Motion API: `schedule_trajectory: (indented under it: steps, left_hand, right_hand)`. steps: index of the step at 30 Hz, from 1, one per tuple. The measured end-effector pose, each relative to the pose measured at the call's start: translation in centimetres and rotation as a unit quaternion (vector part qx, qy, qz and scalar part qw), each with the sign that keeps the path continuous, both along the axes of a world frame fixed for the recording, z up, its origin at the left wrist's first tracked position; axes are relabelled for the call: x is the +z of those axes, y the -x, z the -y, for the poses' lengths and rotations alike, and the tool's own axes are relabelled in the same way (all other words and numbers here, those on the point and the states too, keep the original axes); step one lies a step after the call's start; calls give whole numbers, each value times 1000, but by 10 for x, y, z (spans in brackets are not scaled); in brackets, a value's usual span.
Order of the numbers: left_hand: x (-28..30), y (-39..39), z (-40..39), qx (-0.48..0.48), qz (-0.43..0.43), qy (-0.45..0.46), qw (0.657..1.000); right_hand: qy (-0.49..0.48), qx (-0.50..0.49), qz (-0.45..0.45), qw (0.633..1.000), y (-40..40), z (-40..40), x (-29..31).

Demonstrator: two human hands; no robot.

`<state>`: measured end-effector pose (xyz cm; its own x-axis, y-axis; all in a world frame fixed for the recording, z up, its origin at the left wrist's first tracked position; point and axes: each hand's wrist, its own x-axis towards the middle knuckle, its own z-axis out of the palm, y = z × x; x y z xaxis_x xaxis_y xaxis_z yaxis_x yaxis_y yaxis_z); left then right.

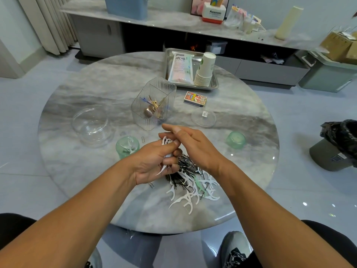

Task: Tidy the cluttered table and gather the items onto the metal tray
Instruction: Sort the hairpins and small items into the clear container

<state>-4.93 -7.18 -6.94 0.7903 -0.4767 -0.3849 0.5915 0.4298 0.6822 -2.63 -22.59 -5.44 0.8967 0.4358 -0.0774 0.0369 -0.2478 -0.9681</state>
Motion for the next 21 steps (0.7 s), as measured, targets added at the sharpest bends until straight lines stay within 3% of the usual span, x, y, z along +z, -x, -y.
schedule_trajectory:
  steps: [4,8,16,21]
  left_hand:
    - [4,-2,0,-29,81,-14,996]
    - [7,0,2,-75,143,-82,983]
    - [5,7,4,-76,137,-183,971]
    - [8,6,4,-38,93,-218,971]
  right_hand:
    - [23,-64,48,997,-5,0,-1]
    - [34,8,25,999,-2,-2,-2]
    - [127,8,81,989,5,-8,-6]
    - [71,-40,63,995,3,-10,-8]
